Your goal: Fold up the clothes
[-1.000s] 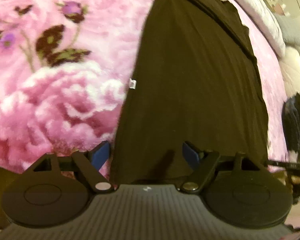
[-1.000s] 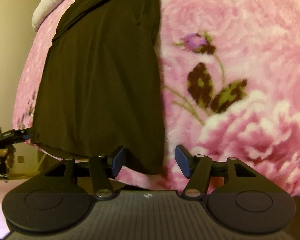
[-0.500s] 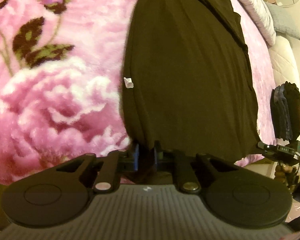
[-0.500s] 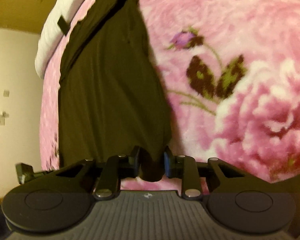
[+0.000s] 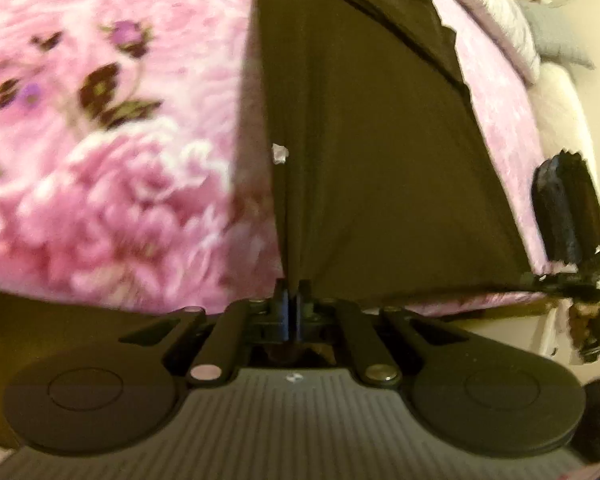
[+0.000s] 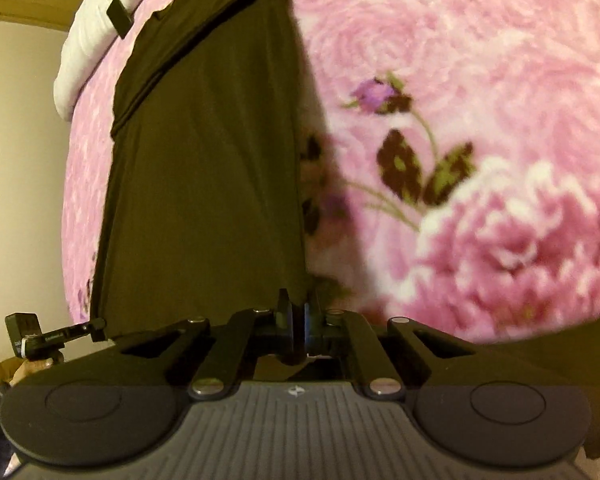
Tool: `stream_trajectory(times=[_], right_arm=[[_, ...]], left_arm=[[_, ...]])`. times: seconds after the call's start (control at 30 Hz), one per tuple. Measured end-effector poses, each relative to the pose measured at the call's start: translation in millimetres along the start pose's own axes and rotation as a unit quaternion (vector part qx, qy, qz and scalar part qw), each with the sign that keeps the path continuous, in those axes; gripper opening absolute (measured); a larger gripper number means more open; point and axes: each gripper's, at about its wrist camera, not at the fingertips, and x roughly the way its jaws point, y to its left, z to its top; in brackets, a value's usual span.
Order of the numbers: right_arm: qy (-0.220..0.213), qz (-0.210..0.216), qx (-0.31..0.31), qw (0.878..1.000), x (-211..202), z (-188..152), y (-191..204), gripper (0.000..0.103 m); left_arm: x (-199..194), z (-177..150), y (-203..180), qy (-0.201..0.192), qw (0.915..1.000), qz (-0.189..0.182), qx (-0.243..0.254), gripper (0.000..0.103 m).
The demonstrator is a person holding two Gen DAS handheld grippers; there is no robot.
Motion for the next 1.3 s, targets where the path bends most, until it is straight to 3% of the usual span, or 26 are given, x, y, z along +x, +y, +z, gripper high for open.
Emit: stream_trajectory(times=[0.47, 0.6, 0.77, 0.97, 1.1, 1.23, 1.3], right_arm=[[0.054, 0.011, 0.012, 0.998, -55.9, -44.4, -3.7, 0.004], [0.08, 0.005, 0.017, 0.997, -69.8, -40.7, -3.4, 0.004], [0.033, 0.042, 0.033, 0.998, -83.9, 34.2, 29.5, 0.004], [-0.054, 0.069, 0.062, 0.994, -67.6, 175.2, 74.0, 0.004], [-0.093, 0.051, 0.075, 0.992, -34.2, 254.4, 86.4, 0.004], [-0.105, 0.015, 0.086, 0.991, 9.5, 306.1, 86.4, 0.004], [-0.104, 0.003, 0.093, 0.99, 28.1, 326.8, 85.6, 0.004]], left_arm=[[-48.2, -59.5, -25.8, 0.039, 0.9981, 0.036, -0.031, 0.001], [-59.9, -49.8, -30.6, 0.036, 0.9979, 0.028, -0.046, 0.001], [-65.2, 50.0, -34.2, -0.026, 0.9986, -0.02, -0.042, 0.001], [-40.4, 222.1, -14.1, -0.073, 0.9932, -0.077, -0.049, 0.001], [2.5, 316.0, 11.9, -0.066, 0.9911, -0.095, -0.065, 0.001], [51.0, 376.5, 24.4, -0.049, 0.9922, -0.092, -0.068, 0.001], [70.1, 390.5, 30.8, -0.038, 0.993, -0.083, -0.076, 0.001]])
